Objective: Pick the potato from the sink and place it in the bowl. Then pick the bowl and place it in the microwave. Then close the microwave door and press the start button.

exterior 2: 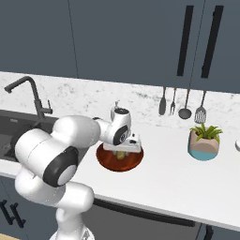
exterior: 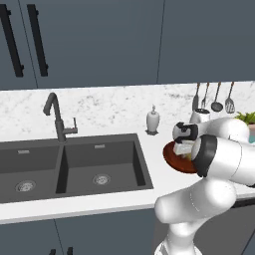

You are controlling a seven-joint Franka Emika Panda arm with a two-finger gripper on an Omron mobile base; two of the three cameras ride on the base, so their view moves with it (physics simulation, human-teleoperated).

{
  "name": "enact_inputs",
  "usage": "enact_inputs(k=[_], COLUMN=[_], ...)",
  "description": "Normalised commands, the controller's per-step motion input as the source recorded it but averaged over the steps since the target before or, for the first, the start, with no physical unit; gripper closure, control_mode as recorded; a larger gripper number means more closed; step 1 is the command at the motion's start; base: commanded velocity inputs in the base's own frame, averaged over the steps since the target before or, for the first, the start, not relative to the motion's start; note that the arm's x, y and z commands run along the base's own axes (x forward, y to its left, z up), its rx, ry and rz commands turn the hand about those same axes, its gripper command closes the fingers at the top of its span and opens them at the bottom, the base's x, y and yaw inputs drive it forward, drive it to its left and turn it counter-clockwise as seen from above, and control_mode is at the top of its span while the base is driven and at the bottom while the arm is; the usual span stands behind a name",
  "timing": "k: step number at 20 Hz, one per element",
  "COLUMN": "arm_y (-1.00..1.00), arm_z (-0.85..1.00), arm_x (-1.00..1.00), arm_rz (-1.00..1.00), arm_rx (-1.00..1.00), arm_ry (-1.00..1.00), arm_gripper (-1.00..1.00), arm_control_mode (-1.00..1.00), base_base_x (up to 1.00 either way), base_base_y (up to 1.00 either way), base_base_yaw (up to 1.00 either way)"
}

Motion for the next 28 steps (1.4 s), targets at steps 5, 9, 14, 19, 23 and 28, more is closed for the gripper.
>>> enact_inputs(k=[5, 9, 14, 19, 23, 28], arm_y=[0.01, 0.00, -0.07, -0.33, -0.44, -0.36], arm_z=[-0.26, 0.09, 0.40, 0.26, 0.34, 0.36], arm_x=[0.00, -0.07, -0.14, -0.16, -0.20, -0.02], arm_rz=[0.00, 0.00, 0.00, -0.06, -0.15, -0.12], arm_rx=[0.00, 0.01, 0.01, 0.04, 0.06, 0.08], arm_ry=[0.05, -0.02, -0.14, -0.08, -0.01, 0.00], arm_gripper=[-1.00, -1.00, -1.00, -1.00, -1.00, -1.00], arm_control_mode=[-1.00, -1.00, -1.00, -1.00, -1.00, -1.00], base_base_x=[0.00, 0.00, 0.00, 0.00, 0.00, 0.00], base_base_y=[0.00, 0.00, 0.00, 0.00, 0.00, 0.00], base_base_yaw=[0.00, 0.00, 0.00, 0.00, 0.00, 0.00])
